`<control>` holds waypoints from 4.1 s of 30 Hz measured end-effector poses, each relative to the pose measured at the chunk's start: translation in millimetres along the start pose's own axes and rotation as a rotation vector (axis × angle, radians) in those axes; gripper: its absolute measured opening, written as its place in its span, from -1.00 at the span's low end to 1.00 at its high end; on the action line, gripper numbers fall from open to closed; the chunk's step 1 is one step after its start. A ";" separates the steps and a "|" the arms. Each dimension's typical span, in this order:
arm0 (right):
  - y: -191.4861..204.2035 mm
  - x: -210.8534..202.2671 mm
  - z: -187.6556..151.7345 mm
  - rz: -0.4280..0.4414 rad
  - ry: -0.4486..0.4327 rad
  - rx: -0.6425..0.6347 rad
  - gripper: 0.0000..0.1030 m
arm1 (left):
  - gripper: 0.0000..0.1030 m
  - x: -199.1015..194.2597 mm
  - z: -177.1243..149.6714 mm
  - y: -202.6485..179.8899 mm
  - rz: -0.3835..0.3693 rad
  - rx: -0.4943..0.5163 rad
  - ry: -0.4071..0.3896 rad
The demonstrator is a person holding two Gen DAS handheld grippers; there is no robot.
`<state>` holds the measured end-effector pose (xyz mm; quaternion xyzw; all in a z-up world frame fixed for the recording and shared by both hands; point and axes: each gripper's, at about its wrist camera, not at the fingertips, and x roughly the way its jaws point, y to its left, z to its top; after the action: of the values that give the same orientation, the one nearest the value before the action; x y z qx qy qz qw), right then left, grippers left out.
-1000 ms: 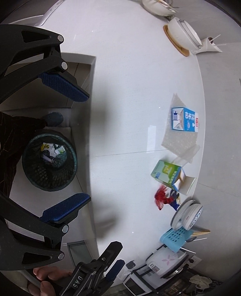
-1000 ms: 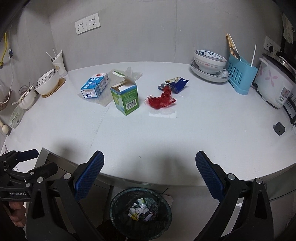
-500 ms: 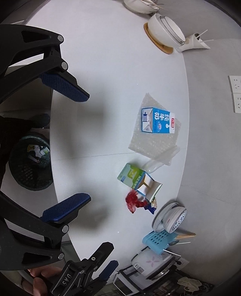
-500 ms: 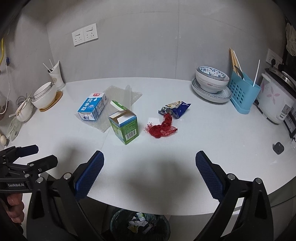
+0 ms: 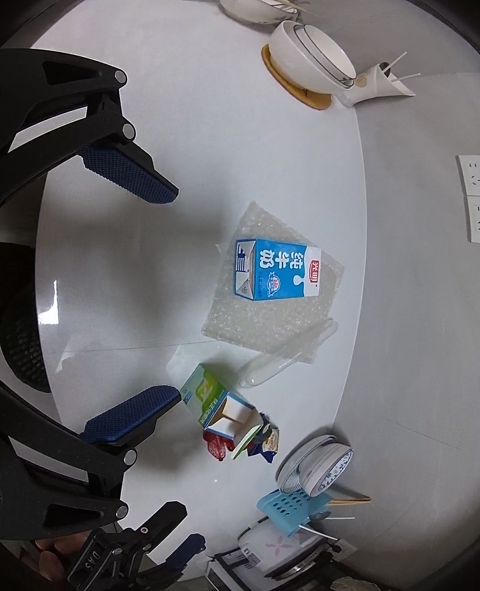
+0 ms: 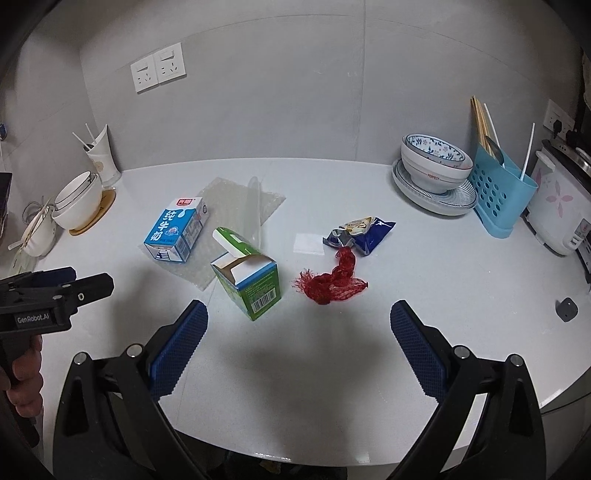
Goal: Collect trash
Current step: 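Grasp the blue-white milk carton with left gripper while right gripper grasps the green-white box, then carry the milk carton and green-white box in both grippers down over the wastebasket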
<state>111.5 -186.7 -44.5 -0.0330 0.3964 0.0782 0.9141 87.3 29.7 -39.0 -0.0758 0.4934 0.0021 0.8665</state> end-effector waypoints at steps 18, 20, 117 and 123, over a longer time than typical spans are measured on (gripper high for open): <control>41.5 70.7 27.8 -0.012 0.070 0.019 0.85 | 0.88 100.9 72.9 30.0 0.008 -0.025 0.111; 45.0 78.7 27.1 -0.024 0.080 0.022 0.85 | 0.88 109.2 77.5 28.8 0.009 -0.021 0.118; 7.6 -48.8 -51.6 0.014 -0.018 0.007 -0.01 | 0.22 -0.9 -62.2 -36.2 -0.004 0.030 0.076; 0.9 -67.0 -71.1 0.019 -0.023 -0.002 -0.01 | 0.22 -15.0 -90.5 -45.2 -0.023 0.035 0.083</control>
<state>15.1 -202.3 -44.3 -0.0291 0.3861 0.0878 0.9178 5.8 -26.0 -65.7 -0.0664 0.5279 -0.0196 0.8465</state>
